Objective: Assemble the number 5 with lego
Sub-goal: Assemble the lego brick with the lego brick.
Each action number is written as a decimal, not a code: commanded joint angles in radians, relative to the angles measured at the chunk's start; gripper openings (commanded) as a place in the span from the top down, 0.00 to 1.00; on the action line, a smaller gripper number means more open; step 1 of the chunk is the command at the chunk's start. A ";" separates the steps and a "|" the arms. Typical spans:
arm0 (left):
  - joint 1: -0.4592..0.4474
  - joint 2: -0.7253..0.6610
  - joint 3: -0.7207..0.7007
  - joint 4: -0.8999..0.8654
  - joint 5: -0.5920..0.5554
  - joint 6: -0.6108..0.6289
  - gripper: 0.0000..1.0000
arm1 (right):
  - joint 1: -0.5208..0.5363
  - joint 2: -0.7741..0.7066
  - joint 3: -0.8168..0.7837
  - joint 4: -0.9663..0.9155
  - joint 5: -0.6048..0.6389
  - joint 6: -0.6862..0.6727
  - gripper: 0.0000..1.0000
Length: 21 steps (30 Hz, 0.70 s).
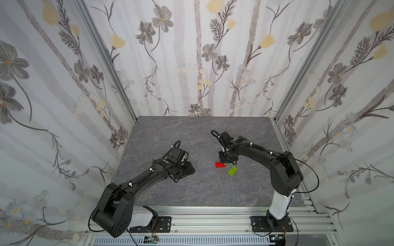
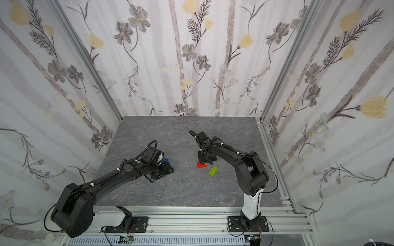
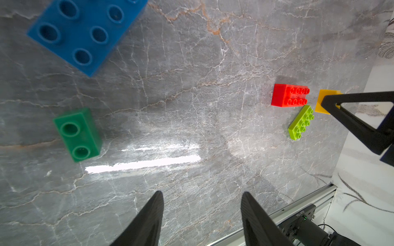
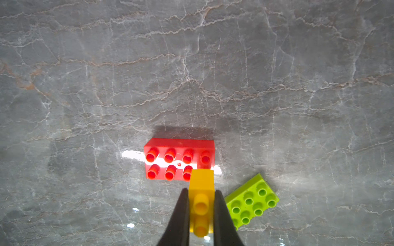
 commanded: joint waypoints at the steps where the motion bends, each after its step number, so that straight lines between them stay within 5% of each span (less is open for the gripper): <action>1: -0.001 0.000 0.004 -0.011 -0.009 0.010 0.41 | -0.007 0.021 0.017 -0.016 0.018 0.021 0.86; 21: 0.000 -0.018 -0.019 -0.001 -0.016 -0.001 0.41 | -0.012 0.044 -0.026 0.006 0.016 0.009 0.87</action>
